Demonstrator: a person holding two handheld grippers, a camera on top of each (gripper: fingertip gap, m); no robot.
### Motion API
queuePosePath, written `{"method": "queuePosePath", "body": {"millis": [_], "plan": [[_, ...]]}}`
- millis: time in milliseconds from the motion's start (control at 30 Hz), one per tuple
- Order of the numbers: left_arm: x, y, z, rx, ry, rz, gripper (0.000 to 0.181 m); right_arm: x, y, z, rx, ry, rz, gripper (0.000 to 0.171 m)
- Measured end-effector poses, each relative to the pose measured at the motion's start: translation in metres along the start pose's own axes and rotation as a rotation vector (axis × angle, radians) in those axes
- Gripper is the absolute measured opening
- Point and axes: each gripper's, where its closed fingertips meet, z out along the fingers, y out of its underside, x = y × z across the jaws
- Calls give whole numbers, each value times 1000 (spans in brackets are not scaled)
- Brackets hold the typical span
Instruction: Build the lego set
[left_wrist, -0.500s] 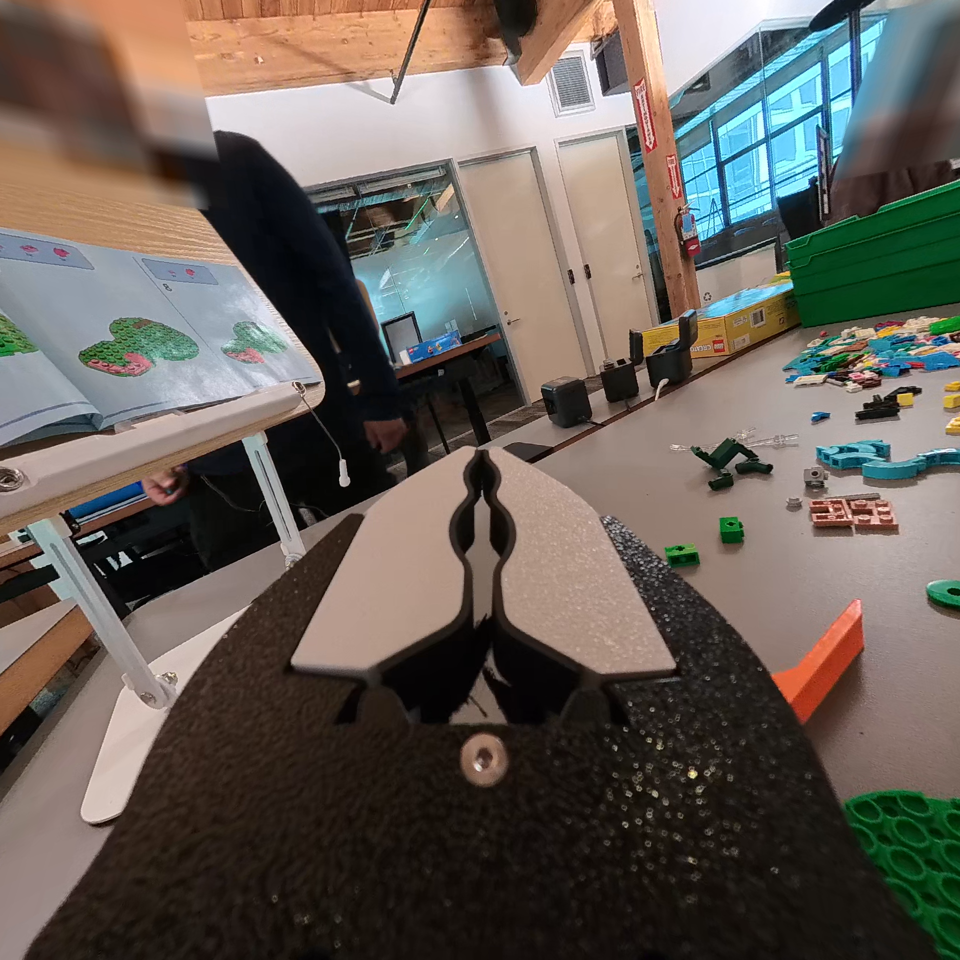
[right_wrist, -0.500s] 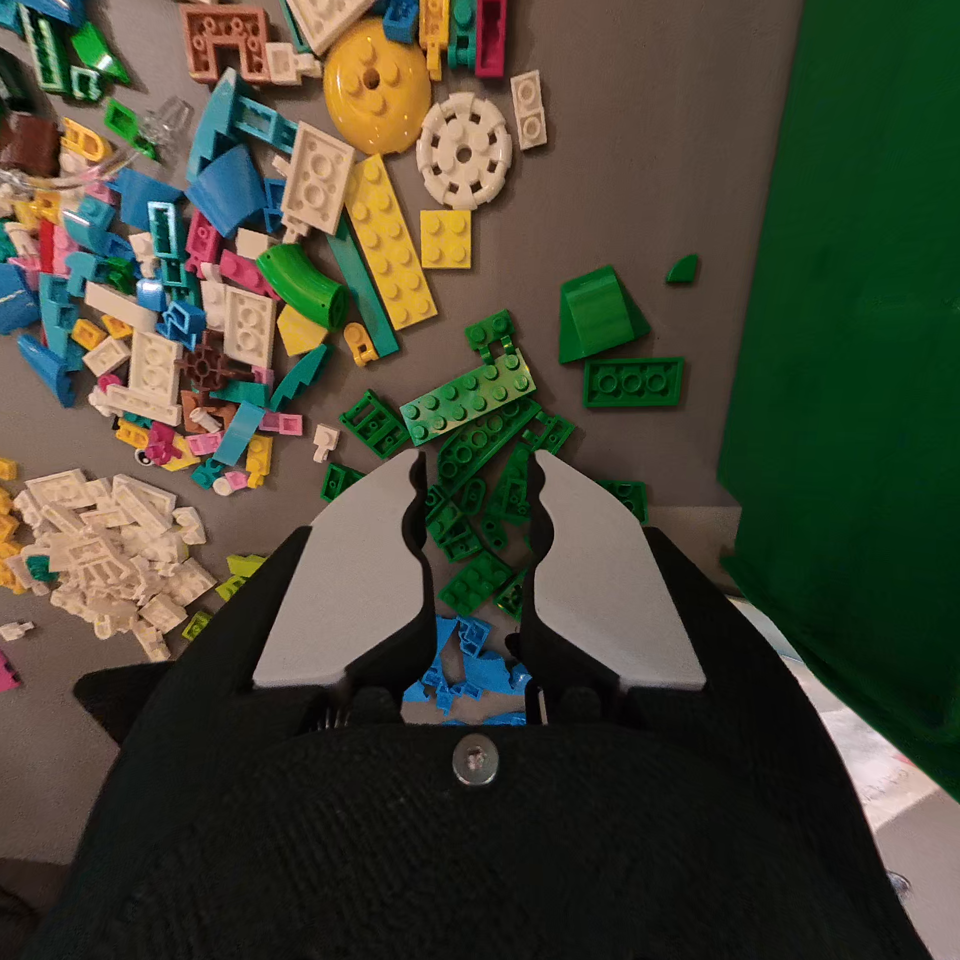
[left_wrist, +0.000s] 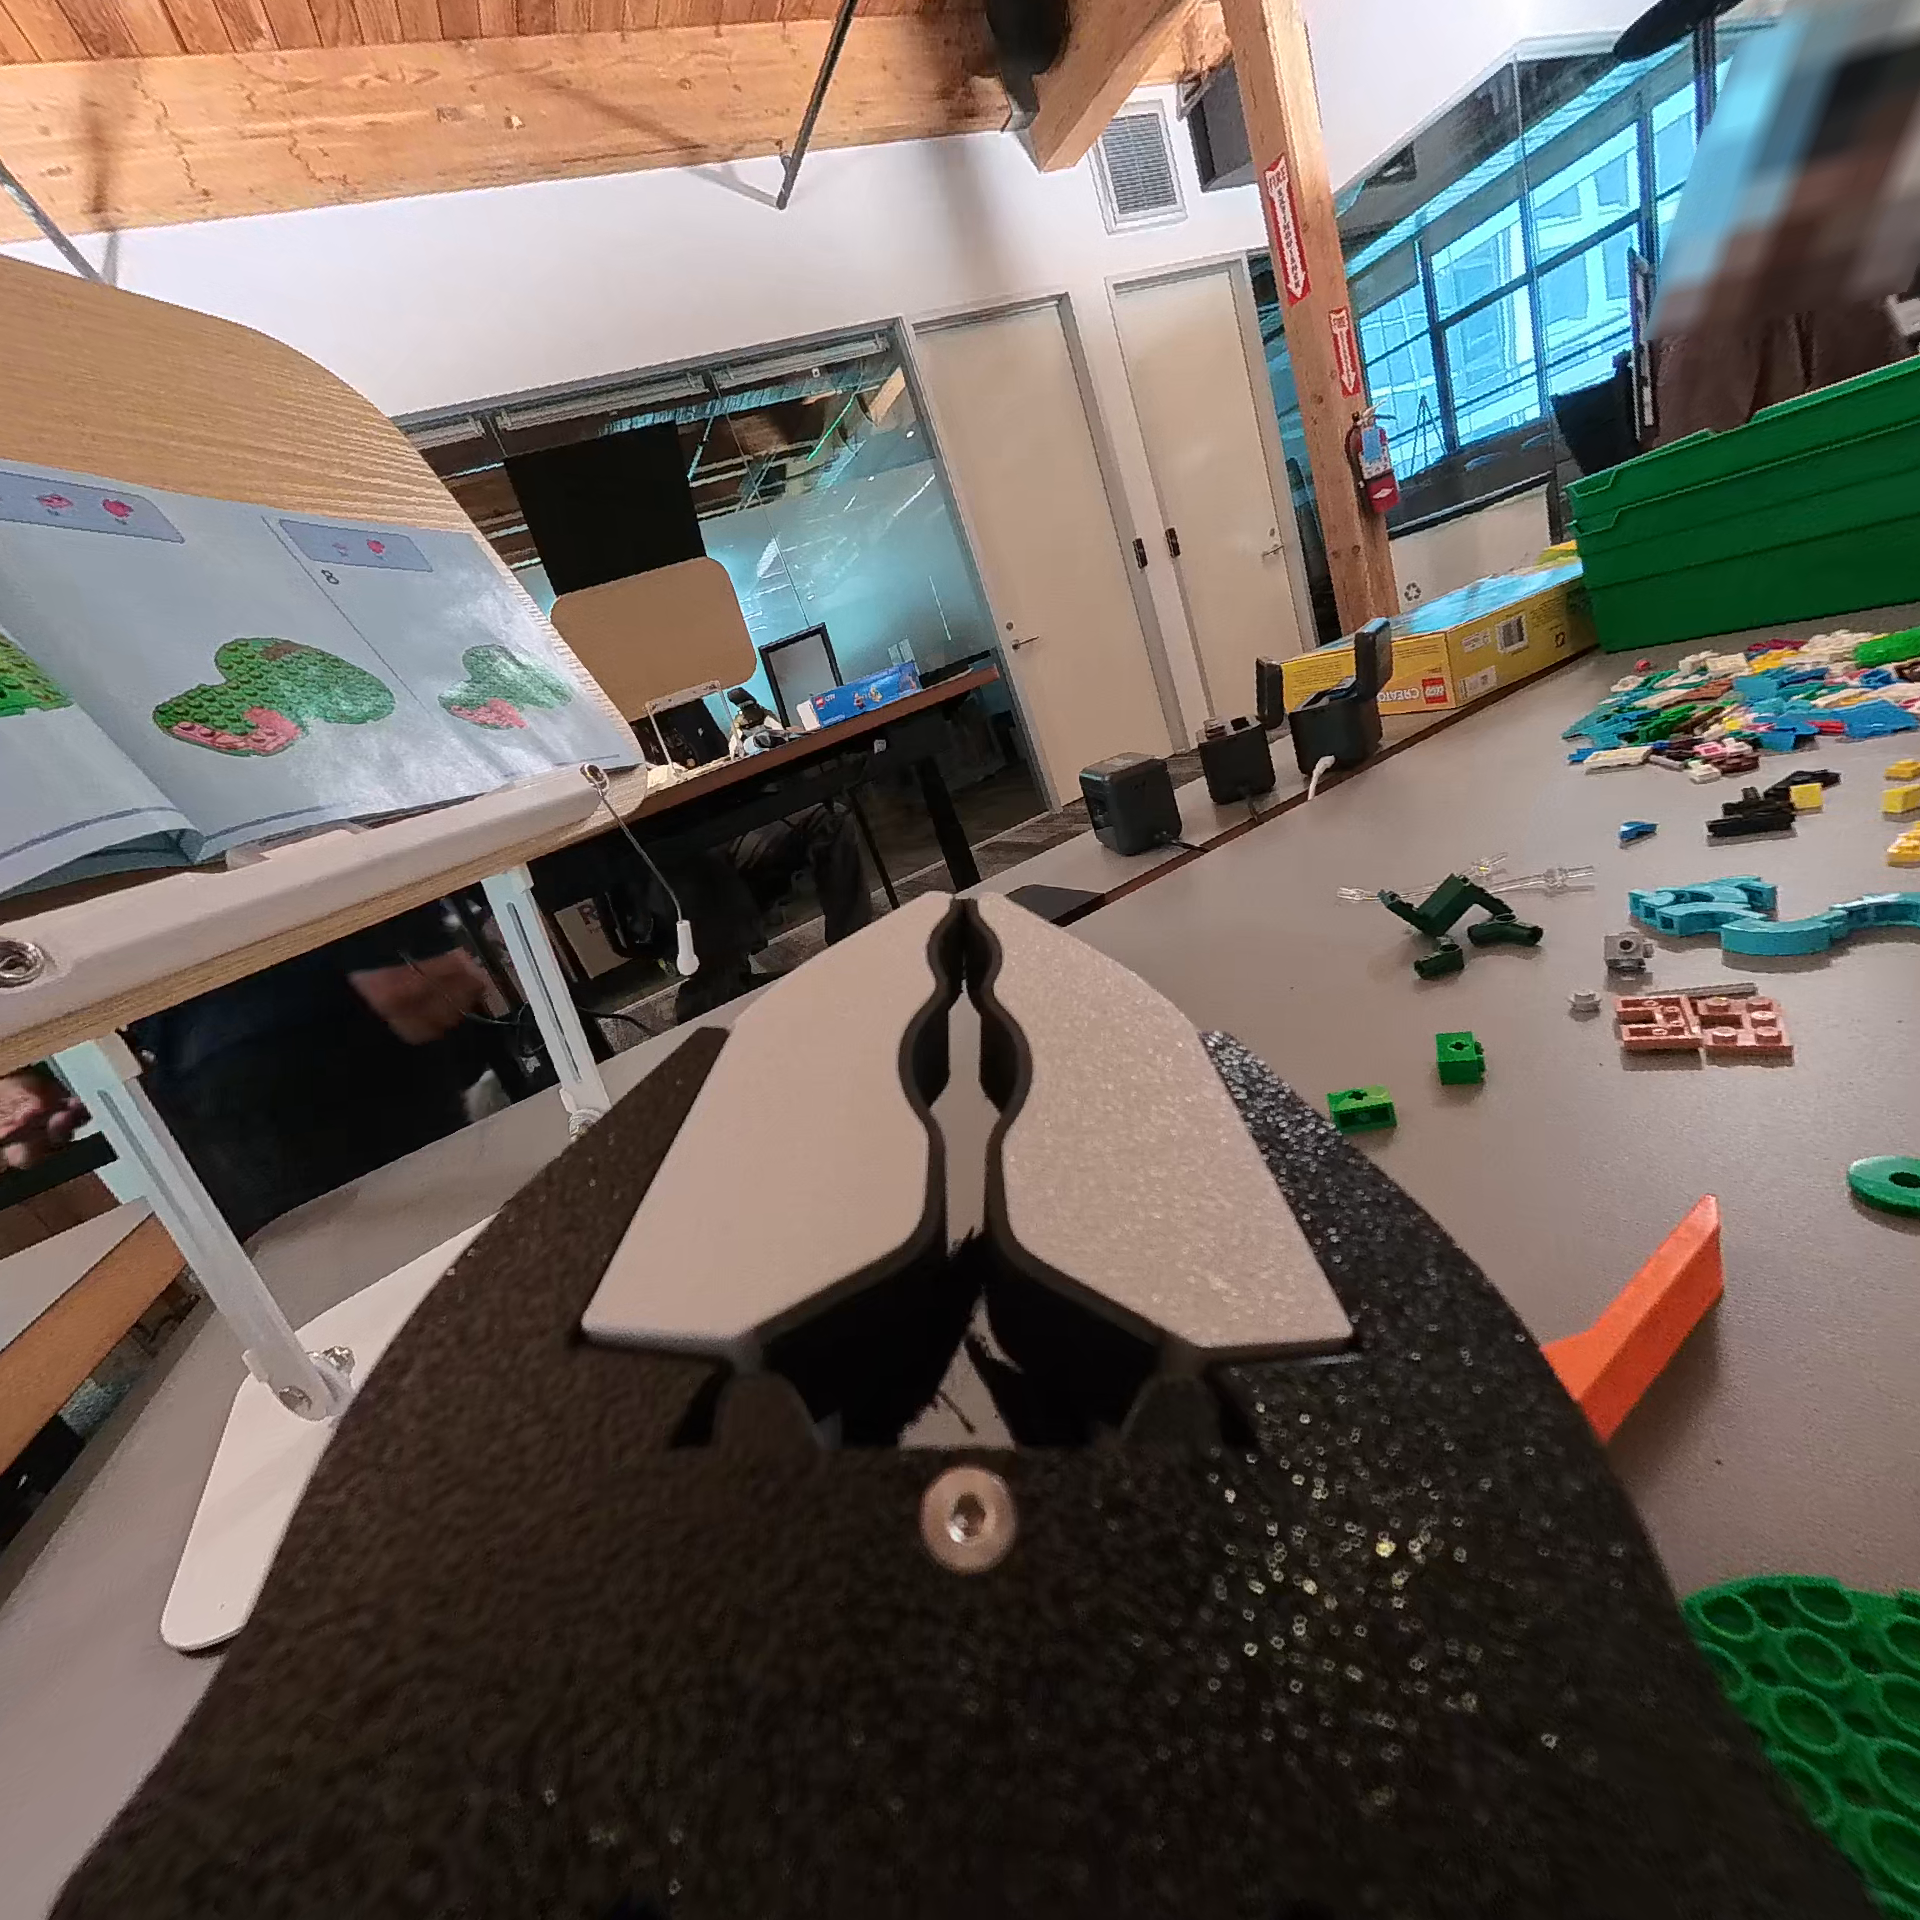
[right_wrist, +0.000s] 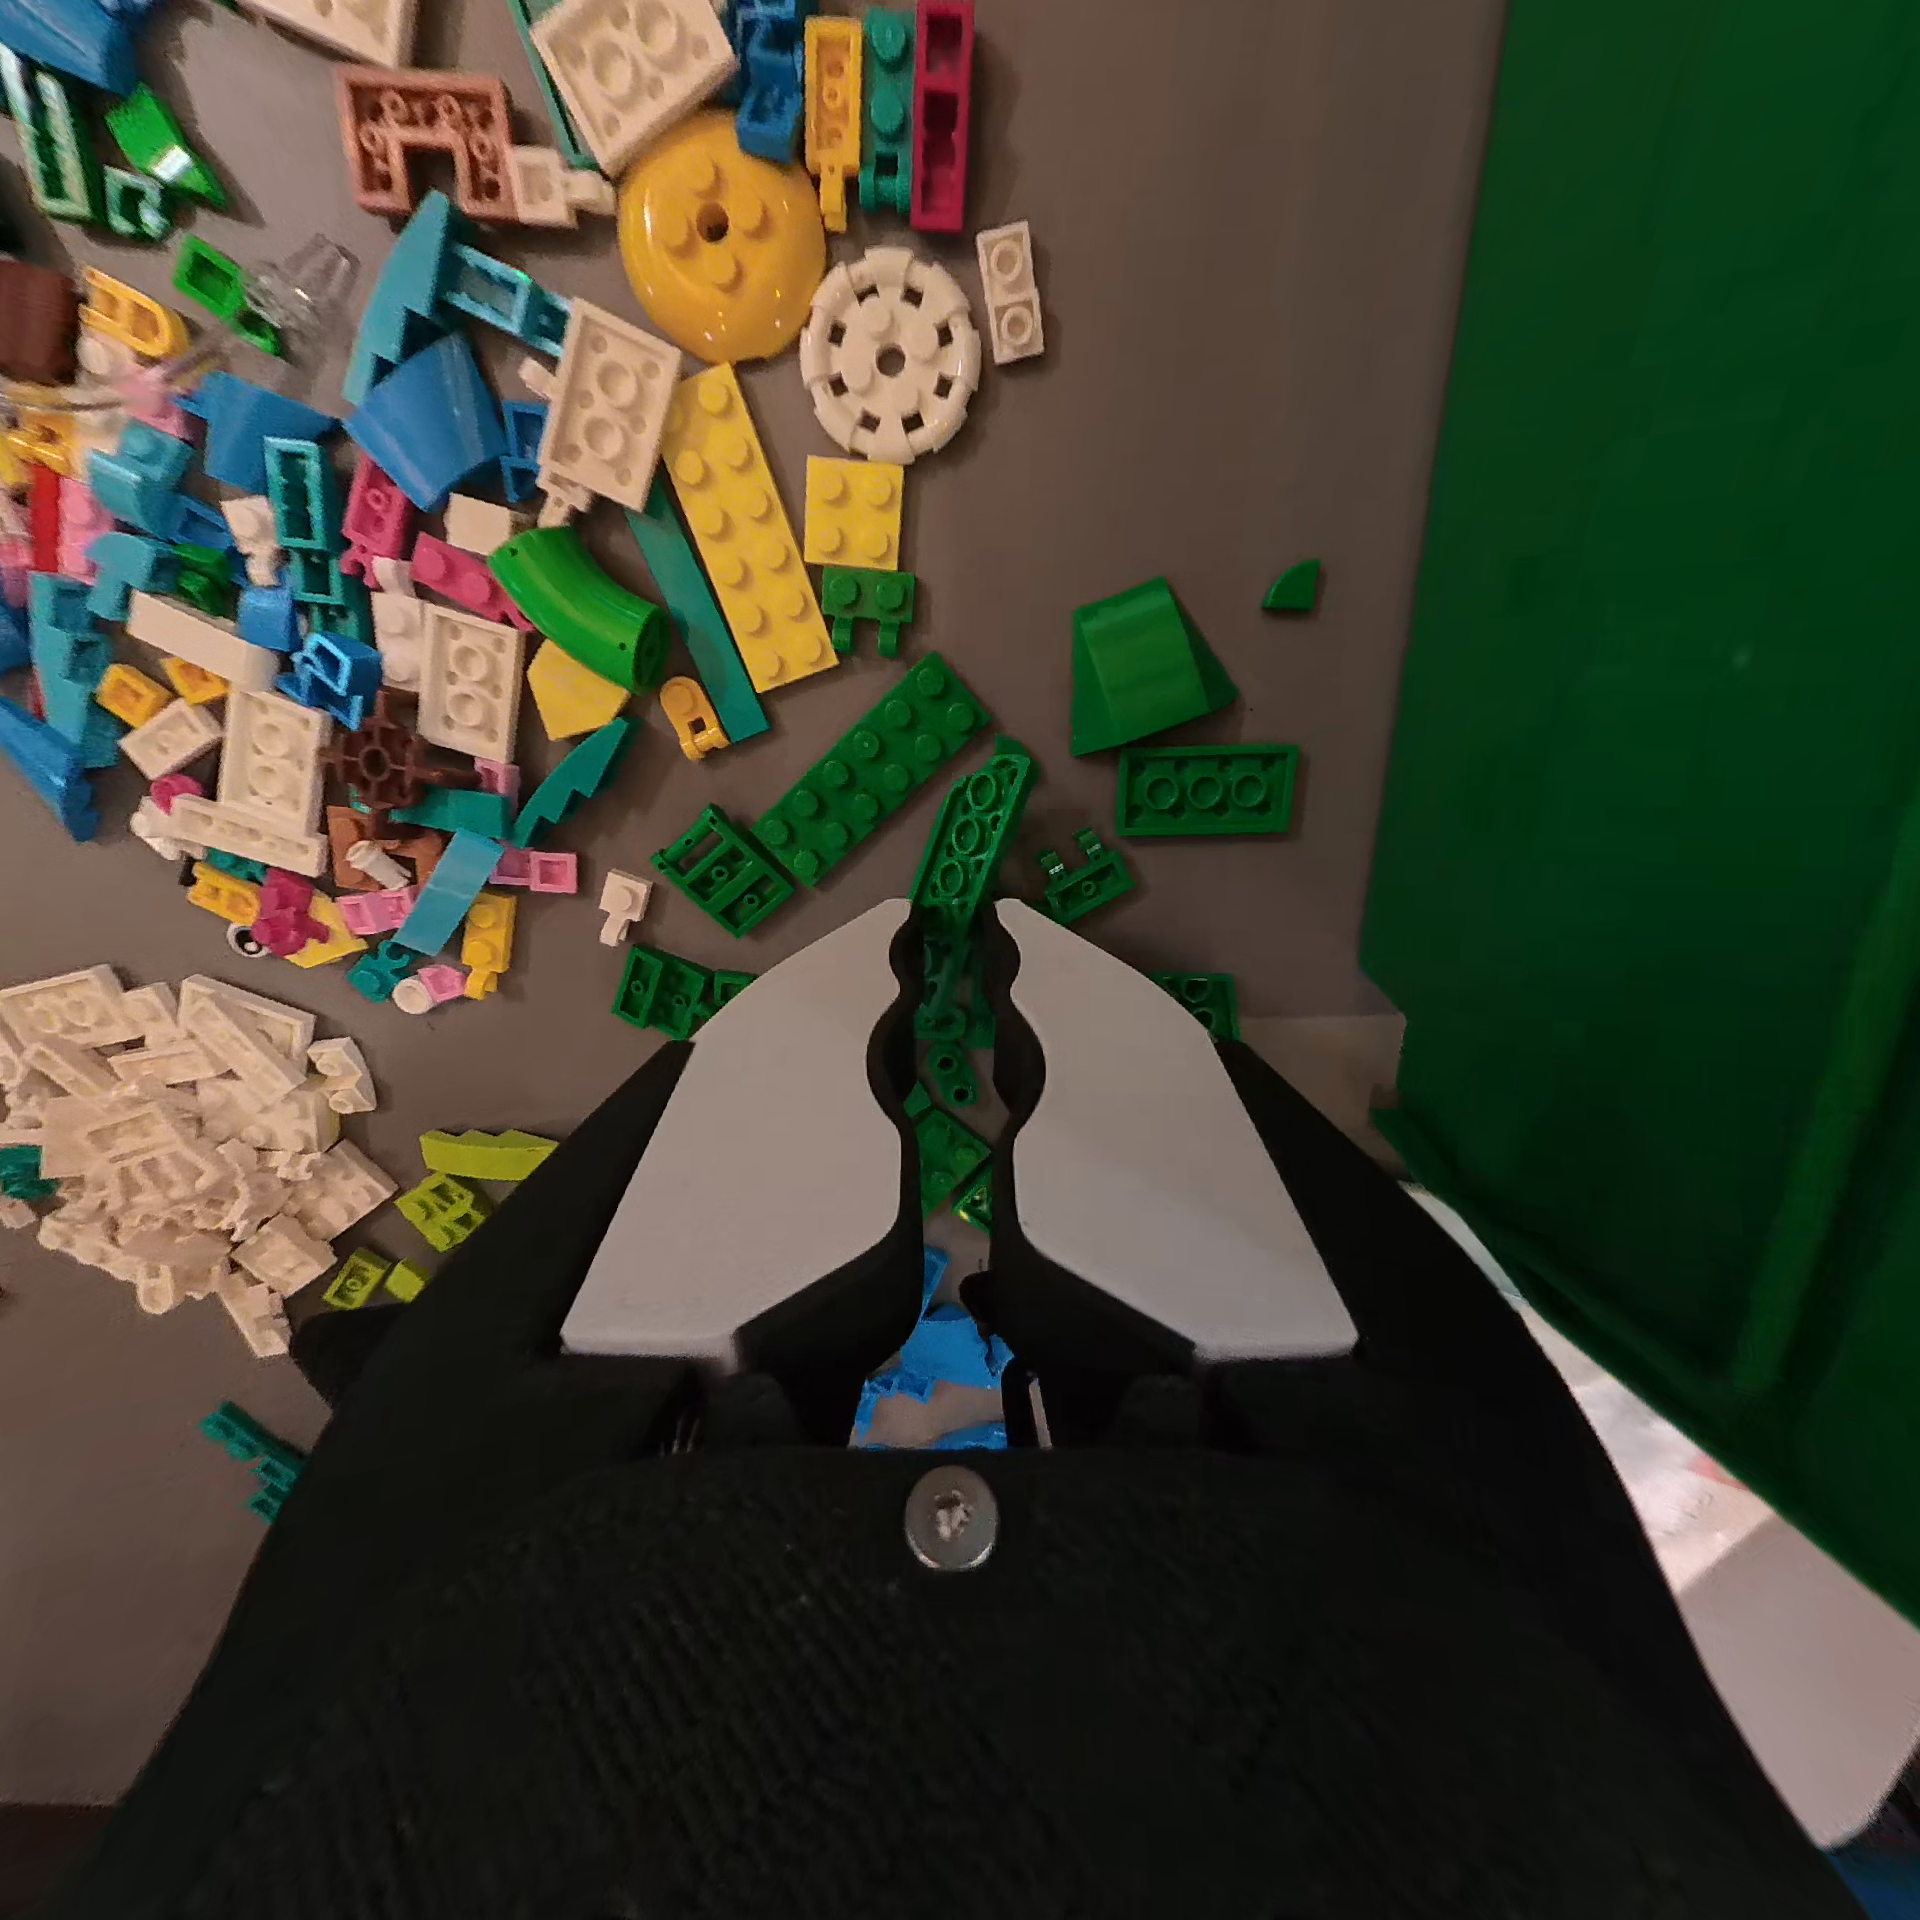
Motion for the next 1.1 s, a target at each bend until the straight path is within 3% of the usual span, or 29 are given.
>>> {"method": "queuePosePath", "body": {"millis": [100,167,367,533,700,900,1033,1100], "plan": [[0,0,0,0,-2,0,0,-12,-6,-17,67,-10,-26,8],[-1,0,0,0,-4,-1,0,-46,-17,-33,171,-72,-111,8],[-8,-1,-2,7,-30,-19,0,-270,-26,-62,429,-348,-652,8],[-19,-1,-7,5,-61,-22,0,-444,-4,-44,468,-462,-1066,8],[-32,2,-10,-7,-112,-13,0,-562,-3,-27,393,-587,-1242,9],[-71,13,-20,-28,-255,-163,0,-615,1,7,235,-585,-1341,9],[-78,15,-22,-28,-268,-177,0,-611,-6,2,297,-578,-1262,31],[-76,14,-21,-26,-257,-170,0,-601,0,-14,365,-628,-1191,32]]}}
